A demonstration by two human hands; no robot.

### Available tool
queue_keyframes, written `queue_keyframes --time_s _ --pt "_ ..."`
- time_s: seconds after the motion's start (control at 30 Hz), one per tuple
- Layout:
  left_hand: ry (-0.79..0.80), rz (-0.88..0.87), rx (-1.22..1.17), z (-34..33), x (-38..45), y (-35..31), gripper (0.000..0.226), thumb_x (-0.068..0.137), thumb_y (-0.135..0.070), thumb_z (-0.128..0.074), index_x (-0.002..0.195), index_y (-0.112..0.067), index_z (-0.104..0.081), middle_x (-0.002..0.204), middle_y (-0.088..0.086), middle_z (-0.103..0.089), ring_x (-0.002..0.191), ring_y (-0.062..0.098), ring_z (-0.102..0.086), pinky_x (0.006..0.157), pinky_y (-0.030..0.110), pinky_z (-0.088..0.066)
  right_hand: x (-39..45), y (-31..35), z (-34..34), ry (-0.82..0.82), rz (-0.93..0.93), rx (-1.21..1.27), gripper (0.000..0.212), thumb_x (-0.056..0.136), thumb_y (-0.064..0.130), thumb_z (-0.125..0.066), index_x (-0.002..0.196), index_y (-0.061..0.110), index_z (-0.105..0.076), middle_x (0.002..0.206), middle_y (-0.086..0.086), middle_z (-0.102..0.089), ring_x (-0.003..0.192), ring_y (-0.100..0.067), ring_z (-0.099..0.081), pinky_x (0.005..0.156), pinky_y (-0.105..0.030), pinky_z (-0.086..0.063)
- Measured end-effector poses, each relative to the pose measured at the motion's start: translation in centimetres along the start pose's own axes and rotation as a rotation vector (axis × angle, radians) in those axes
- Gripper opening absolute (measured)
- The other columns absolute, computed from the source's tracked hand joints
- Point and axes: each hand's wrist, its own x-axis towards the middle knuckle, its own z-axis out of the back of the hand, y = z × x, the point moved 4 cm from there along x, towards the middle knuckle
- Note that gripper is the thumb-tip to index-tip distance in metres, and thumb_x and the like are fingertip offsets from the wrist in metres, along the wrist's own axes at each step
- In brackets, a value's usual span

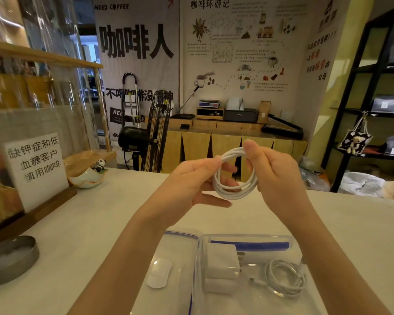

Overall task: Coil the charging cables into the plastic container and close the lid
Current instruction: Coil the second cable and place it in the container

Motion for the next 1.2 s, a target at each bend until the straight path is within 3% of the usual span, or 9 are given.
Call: queue_keyframes --time_s 0.13,0.3,0.4,0.47,0.57,0.77,0.87,1.0,1.2 --pt "-0.073 -0.038 0.18 0.0 0.2 -0.5 0.03 0.093 -0.026 -0.036 0.078 -0.01 -0.056 0.067 0.001 -0.064 0.064 0.011 -0.065 0.067 0.027 -0.059 0.0 -0.5 -0.4 0.022 0.002 -0.016 0.037 0.082 0.046 -0.031 0.058 0.025 -0.051 0.051 0.003 -0.046 0.049 -0.011 -0.043 0.053 -0.027 -0.036" --pt "-0.231 -0.161 0.693 -0.2 0.0 -1.1 0.02 0.094 -0.03 -0.034 0.083 -0.024 -0.05 0.072 -0.007 -0.06 0.068 0.008 -0.059 0.067 0.022 -0.052 0.0 -0.2 0.3 0.039 0.065 -0.364 0.043 0.082 0.05 -0.026 0.082 0.017 -0.053 0.063 0.003 -0.056 0.058 -0.014 -0.052 0.053 -0.025 -0.04" --pt "-0.295 -0.166 0.875 -0.2 0.4 -0.5 0.019 0.094 -0.034 -0.031 0.091 -0.022 -0.045 0.078 -0.007 -0.058 0.067 0.006 -0.053 0.063 0.016 -0.044 0.0 -0.2 0.6 0.109 0.006 -0.36 0.033 0.093 0.031 -0.035 0.063 0.02 -0.046 0.055 0.005 -0.045 0.053 -0.009 -0.042 0.05 -0.019 -0.031" --pt "-0.304 -0.141 0.932 -0.2 0.8 0.1 0.021 0.093 -0.035 -0.03 0.093 -0.021 -0.045 0.081 -0.005 -0.058 0.066 0.005 -0.052 0.061 0.014 -0.042 0.0 -0.6 0.4 0.184 -0.154 -0.089 0.035 0.092 0.015 -0.039 0.058 0.02 -0.044 0.051 0.008 -0.041 0.047 -0.005 -0.04 0.045 -0.01 -0.03" --pt "-0.241 -0.046 0.778 -0.2 1.2 0.8 0.021 0.094 -0.031 -0.034 0.089 -0.018 -0.049 0.075 -0.006 -0.061 0.065 0.004 -0.057 0.058 0.014 -0.049 0.0 -0.5 -0.3 0.331 -0.389 0.388 0.029 0.088 0.012 -0.043 0.061 0.016 -0.054 0.045 0.011 -0.045 0.038 -0.005 -0.036 0.036 -0.011 -0.027" --pt "-0.099 0.104 0.478 0.2 0.9 0.8 0.027 0.094 -0.029 -0.037 0.076 -0.015 -0.052 0.073 0.005 -0.067 0.062 0.013 -0.067 0.057 0.021 -0.057 -0.1 0.3 -0.1 0.475 -0.176 0.319 0.018 0.083 0.02 -0.055 0.084 0.025 -0.071 0.068 0.018 -0.059 0.068 0.003 -0.054 0.062 -0.011 -0.044" --pt "-0.029 0.168 0.299 0.0 0.5 0.5 0.027 0.094 -0.028 -0.037 0.077 -0.012 -0.052 0.072 0.009 -0.071 0.064 0.019 -0.071 0.054 0.023 -0.057 0.2 -0.3 -0.1 0.364 -0.167 0.362 0.016 0.071 0.03 -0.061 0.082 0.029 -0.072 0.093 0.012 -0.055 0.095 -0.009 -0.053 0.084 -0.028 -0.047" --pt "-0.02 0.146 0.119 -0.1 0.3 -0.1 0.031 0.09 -0.034 -0.039 0.082 -0.008 -0.054 0.061 0.005 -0.071 0.062 0.021 -0.071 0.049 0.022 -0.056 0.0 -0.6 -0.9 0.381 -0.182 0.468 0.025 0.063 0.033 -0.064 0.086 0.026 -0.073 0.125 0.013 -0.053 0.119 -0.005 -0.046 0.1 -0.041 -0.039" --pt "-0.046 0.127 0.004 0.2 0.1 -0.5 0.032 0.09 -0.032 -0.04 0.081 -0.008 -0.06 0.063 0.006 -0.071 0.062 0.023 -0.071 0.049 0.023 -0.057 0.2 -1.2 -1.1 0.172 -0.155 0.432 0.014 0.07 0.016 -0.069 0.081 0.025 -0.072 0.1 0.01 -0.065 0.098 -0.003 -0.059 0.078 -0.02 -0.049"
